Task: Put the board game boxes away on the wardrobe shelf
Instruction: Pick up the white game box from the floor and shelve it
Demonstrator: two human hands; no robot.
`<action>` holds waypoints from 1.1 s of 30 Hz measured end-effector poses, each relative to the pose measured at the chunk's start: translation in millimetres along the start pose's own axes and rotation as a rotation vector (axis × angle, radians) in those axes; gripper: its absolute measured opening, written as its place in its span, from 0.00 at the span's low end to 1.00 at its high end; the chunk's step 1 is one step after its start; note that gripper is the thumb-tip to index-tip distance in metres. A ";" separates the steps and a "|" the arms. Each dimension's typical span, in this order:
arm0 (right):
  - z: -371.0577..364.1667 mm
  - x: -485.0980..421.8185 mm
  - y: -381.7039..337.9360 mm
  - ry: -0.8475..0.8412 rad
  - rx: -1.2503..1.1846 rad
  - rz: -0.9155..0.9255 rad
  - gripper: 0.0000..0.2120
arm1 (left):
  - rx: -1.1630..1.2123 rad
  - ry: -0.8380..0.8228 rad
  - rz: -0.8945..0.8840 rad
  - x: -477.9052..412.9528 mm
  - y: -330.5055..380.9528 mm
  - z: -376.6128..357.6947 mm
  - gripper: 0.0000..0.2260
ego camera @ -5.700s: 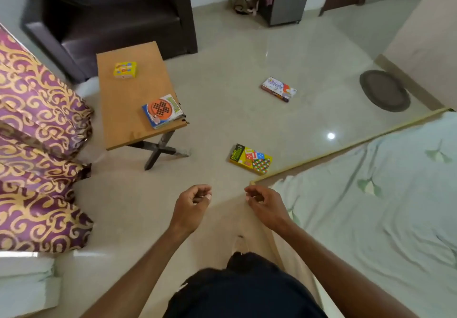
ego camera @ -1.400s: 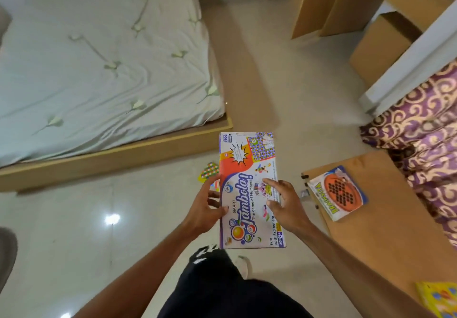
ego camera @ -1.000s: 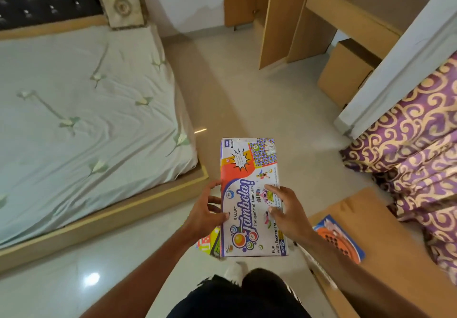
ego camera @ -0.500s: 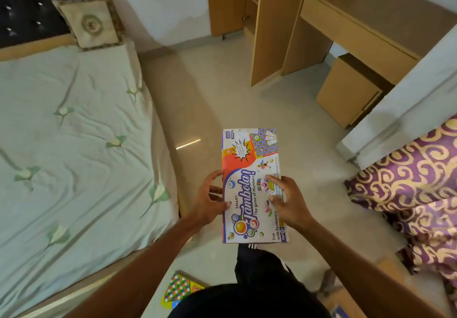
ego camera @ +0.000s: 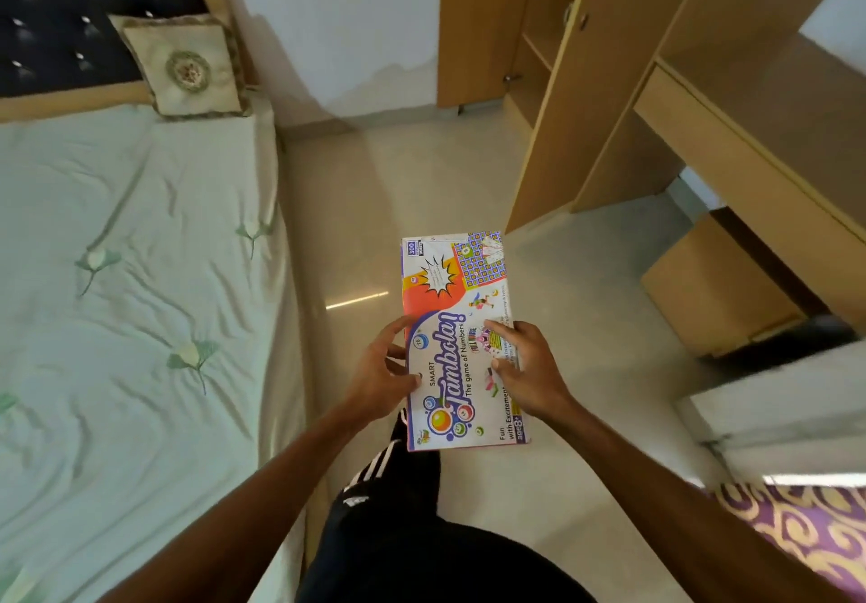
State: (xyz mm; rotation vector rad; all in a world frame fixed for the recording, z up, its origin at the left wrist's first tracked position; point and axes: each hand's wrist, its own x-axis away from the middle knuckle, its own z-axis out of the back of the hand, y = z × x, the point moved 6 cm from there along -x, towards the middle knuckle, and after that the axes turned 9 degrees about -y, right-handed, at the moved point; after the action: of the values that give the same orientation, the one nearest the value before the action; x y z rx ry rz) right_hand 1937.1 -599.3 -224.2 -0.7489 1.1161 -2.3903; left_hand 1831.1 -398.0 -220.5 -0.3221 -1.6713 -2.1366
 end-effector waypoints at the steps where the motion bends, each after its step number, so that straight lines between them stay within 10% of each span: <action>1: 4.9 -35.8 -5.5 -0.003 -0.013 0.004 0.25 | -0.008 -0.010 -0.005 -32.7 7.6 16.1 0.35; 33: 297.6 -867.6 -144.7 0.111 -0.091 -0.009 0.24 | 0.004 -0.102 0.010 -826.4 323.2 336.6 0.33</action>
State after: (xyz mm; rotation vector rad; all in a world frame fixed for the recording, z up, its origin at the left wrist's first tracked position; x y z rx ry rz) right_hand 2777.2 -204.0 -209.5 -0.6582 1.2757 -2.4277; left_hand 2689.9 5.5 -200.7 -0.4442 -1.7254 -2.1426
